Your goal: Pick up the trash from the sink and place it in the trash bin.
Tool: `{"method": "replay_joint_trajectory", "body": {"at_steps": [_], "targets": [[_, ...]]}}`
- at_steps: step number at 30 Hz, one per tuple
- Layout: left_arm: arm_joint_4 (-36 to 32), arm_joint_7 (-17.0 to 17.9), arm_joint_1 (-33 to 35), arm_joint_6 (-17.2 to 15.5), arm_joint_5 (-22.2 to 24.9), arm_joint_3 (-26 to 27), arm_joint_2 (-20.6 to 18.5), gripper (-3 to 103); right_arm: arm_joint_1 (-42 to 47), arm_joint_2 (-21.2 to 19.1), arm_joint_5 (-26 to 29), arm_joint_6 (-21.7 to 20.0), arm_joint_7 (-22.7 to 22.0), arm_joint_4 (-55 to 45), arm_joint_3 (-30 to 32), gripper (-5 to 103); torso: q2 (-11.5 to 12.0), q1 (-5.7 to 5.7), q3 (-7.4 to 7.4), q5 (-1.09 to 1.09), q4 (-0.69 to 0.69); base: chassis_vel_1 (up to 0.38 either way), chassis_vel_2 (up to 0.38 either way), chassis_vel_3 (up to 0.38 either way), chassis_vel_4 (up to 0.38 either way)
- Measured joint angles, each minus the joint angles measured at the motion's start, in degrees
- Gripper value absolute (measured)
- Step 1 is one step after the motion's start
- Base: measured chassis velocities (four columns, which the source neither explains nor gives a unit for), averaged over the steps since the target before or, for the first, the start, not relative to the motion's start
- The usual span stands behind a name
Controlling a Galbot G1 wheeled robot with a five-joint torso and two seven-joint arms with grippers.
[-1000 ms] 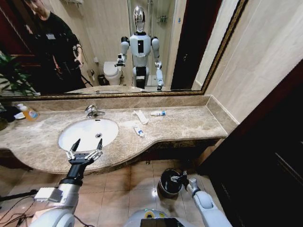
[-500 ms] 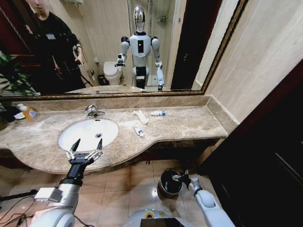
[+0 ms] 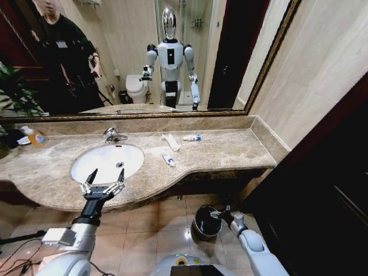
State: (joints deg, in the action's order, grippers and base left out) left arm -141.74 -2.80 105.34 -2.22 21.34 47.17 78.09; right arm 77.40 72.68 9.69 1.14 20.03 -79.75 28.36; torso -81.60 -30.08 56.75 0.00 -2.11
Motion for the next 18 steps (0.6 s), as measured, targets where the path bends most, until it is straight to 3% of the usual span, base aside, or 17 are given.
{"method": "replay_joint_trajectory", "body": {"at_steps": [8,18], "targets": [[0.0,0.0,0.0,0.0,0.0,0.0,0.0,100,4.4,-0.1,2.5,-1.7,-0.7,-12.1,1.3,100,0.0,0.00,0.00,0.00,0.00,0.000,0.000,0.000,0.000],[0.0,0.0,0.0,0.0,0.0,0.0,0.0,100,7.7,-1.3,6.5,-8.5,-4.4,-33.9,0.4,100,0.0,0.00,0.00,-0.01,0.01,0.000,0.000,0.000,0.000]]}}
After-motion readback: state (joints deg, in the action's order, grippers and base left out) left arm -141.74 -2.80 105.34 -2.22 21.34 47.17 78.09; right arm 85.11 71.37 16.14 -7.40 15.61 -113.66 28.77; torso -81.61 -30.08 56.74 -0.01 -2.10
